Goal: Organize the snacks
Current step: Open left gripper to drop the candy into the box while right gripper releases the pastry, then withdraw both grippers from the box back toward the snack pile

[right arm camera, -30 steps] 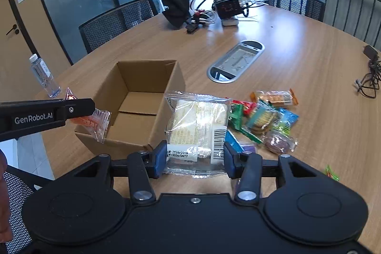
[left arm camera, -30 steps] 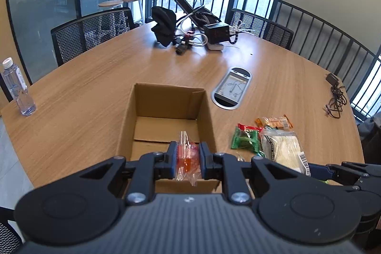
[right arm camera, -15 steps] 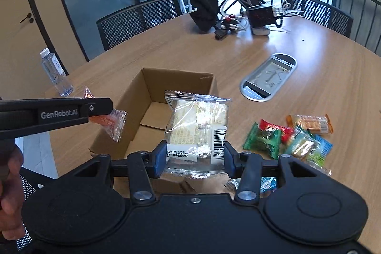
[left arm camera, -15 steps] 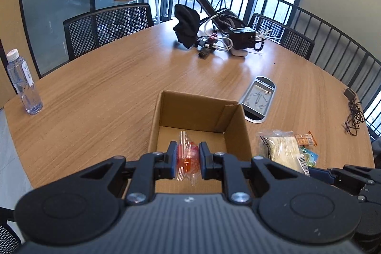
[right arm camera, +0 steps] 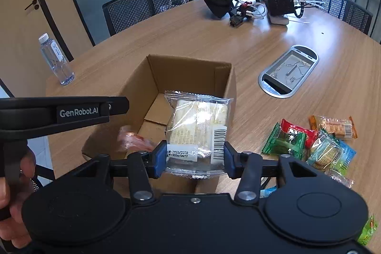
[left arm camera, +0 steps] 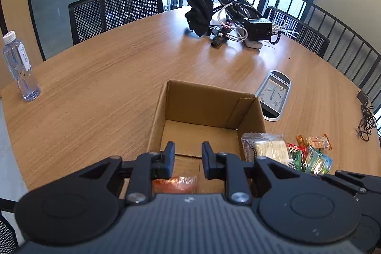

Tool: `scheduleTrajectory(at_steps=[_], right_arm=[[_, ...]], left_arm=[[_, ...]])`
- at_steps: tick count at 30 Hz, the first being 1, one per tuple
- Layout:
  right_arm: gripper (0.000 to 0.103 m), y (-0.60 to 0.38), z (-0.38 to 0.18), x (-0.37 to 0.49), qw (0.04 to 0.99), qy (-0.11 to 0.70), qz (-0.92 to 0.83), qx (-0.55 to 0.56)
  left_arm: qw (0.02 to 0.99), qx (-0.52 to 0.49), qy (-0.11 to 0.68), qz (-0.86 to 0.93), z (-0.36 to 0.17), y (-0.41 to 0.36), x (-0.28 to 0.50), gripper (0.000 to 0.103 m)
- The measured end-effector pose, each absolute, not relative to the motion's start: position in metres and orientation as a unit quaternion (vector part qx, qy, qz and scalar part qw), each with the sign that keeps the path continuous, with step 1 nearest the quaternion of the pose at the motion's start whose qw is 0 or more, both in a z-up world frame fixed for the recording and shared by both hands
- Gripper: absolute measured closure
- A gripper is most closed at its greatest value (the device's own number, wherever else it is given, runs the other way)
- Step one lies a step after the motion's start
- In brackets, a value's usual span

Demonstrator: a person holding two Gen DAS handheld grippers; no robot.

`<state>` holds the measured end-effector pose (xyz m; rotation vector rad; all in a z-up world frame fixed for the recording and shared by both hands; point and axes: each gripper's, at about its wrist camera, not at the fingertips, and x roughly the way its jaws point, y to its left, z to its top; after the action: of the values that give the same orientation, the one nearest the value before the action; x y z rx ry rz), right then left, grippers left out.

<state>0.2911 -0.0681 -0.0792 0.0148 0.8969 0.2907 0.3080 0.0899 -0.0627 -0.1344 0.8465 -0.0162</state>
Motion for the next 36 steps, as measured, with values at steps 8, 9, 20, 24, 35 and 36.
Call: scheduleTrajectory(at_steps=[8, 9, 20, 24, 35, 36], right_arm=[[0.055, -0.056, -0.079, 0.301, 0.891, 0.424, 0.161, -0.004], [0.053, -0.056, -0.079, 0.302, 0.89, 0.424, 0.165, -0.003], [0.026, -0.071, -0.066, 0.283, 0.902, 0.402, 0.158, 0.004], [0.014, -0.081, -0.061, 0.271, 0.905, 0.396, 0.153, 0.008], [0.0, -0.113, -0.046, 0.237, 0.918, 0.374, 0.128, 0.029], [0.0, -0.114, -0.045, 0.234, 0.919, 0.373, 0.127, 0.028]], left_arm=[[0.915, -0.077, 0.394, 0.037, -0.053, 0.108, 0.296, 0.04], [0.915, -0.078, 0.394, 0.042, -0.053, 0.11, 0.295, 0.038], [0.908, -0.118, 0.398, 0.056, -0.046, 0.12, 0.278, 0.013], [0.915, -0.11, 0.385, 0.052, -0.04, 0.112, 0.269, 0.0], [0.925, -0.091, 0.366, 0.05, -0.026, 0.094, 0.244, 0.0], [0.926, -0.088, 0.365, 0.049, -0.024, 0.092, 0.242, 0.0]])
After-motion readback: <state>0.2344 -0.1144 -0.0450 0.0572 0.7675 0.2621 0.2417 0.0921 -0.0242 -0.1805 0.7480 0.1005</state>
